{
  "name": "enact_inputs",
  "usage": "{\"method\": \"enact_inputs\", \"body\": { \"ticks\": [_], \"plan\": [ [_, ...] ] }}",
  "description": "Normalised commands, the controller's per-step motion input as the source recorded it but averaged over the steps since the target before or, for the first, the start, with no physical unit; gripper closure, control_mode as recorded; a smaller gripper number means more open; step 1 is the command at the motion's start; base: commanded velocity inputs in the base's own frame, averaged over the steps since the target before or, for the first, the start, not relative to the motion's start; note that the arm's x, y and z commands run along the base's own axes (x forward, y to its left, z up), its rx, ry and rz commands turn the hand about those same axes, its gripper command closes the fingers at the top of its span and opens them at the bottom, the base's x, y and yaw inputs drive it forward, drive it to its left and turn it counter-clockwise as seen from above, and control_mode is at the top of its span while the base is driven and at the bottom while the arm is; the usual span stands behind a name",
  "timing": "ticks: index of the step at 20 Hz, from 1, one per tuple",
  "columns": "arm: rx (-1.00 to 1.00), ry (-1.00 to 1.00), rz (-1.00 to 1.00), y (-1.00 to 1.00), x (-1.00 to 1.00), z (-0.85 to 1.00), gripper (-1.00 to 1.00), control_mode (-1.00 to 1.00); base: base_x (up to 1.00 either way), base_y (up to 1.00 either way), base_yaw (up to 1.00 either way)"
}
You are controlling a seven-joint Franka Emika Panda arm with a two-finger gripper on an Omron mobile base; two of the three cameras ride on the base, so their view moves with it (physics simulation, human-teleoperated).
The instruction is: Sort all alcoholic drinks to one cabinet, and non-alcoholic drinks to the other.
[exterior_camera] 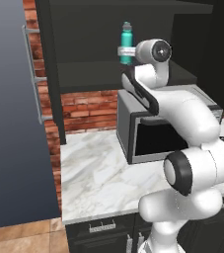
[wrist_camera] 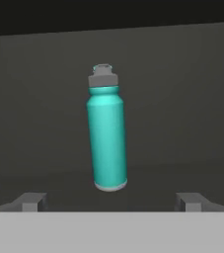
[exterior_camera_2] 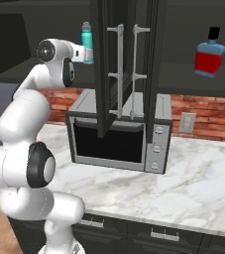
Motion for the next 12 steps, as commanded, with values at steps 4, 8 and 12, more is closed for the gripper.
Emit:
{"method": "enact_inputs", "body": {
  "ticks": [4, 8, 12],
  "plan": [
    [0.04, -0.03, 0.00, -0.07, -0.87, 0.00, -1.00, -1.00, 0.00, 0.00, 0.00],
    [0.03, -0.01, 0.01, -0.04, -0.84, 0.00, -1.00, -1.00, 0.00, 0.00, 0.00],
    [0.01, 0.01, 0.02, 0.00, -0.72, 0.01, -1.00, -1.00, 0.00, 0.00, 0.00]
  ]
}}
